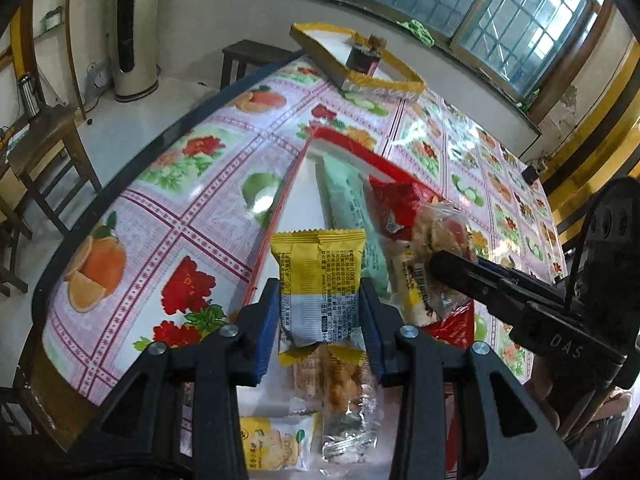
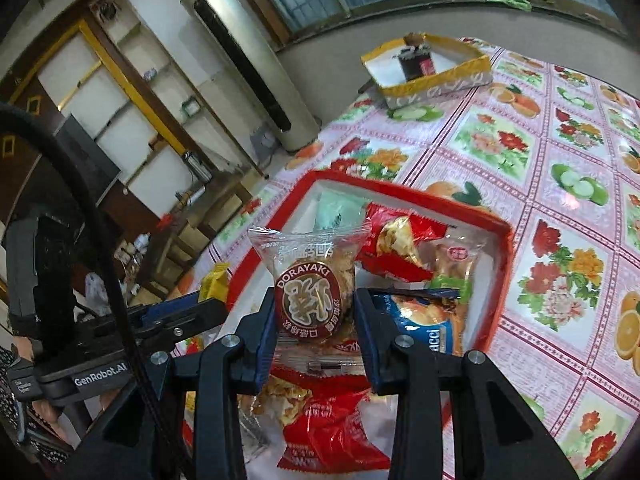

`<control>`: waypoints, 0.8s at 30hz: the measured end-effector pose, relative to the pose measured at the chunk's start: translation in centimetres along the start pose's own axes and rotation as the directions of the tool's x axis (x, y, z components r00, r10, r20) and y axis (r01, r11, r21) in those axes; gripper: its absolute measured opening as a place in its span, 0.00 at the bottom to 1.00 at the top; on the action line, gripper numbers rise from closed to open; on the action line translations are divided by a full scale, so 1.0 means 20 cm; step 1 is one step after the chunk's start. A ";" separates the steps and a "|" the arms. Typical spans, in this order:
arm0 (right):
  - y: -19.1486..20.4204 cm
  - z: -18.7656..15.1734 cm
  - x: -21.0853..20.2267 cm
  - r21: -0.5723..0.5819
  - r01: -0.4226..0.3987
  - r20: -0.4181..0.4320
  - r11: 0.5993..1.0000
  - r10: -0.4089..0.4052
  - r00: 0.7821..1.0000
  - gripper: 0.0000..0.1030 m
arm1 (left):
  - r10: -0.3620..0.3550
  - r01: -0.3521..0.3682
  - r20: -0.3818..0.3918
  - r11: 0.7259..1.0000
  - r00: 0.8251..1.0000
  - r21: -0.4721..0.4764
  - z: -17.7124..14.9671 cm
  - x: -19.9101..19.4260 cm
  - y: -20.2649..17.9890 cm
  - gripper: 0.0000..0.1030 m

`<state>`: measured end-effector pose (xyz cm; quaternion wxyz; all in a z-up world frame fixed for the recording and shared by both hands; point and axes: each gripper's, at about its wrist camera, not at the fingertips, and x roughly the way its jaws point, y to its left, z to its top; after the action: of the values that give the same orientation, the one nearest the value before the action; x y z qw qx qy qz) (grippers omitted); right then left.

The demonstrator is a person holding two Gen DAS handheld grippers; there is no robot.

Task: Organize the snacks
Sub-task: 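Carry the yellow cake and Dorayaki pack into the tray and open both grippers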

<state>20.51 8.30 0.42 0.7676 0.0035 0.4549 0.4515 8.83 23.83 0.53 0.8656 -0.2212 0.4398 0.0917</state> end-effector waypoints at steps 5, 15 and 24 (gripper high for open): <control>0.02 0.00 0.09 -0.025 0.040 -0.037 0.999 -0.041 0.998 0.35 | 0.006 -0.007 -0.020 1.000 1.000 -0.002 0.02 0.05 0.02 0.39; 0.02 -0.03 0.15 -0.001 0.078 -0.066 0.997 -0.078 0.995 0.37 | 0.015 -0.012 -0.058 0.998 0.998 0.062 0.08 0.17 -0.01 0.40; 0.06 -0.06 -0.09 0.055 0.037 0.060 0.998 -0.040 0.997 0.53 | 0.024 -0.028 0.065 0.998 0.998 0.058 -0.01 -0.07 -0.03 0.67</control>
<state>18.55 7.28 1.38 0.7893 0.0289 0.4433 0.4239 8.03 23.30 1.65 0.8842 -0.1867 0.4170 0.0970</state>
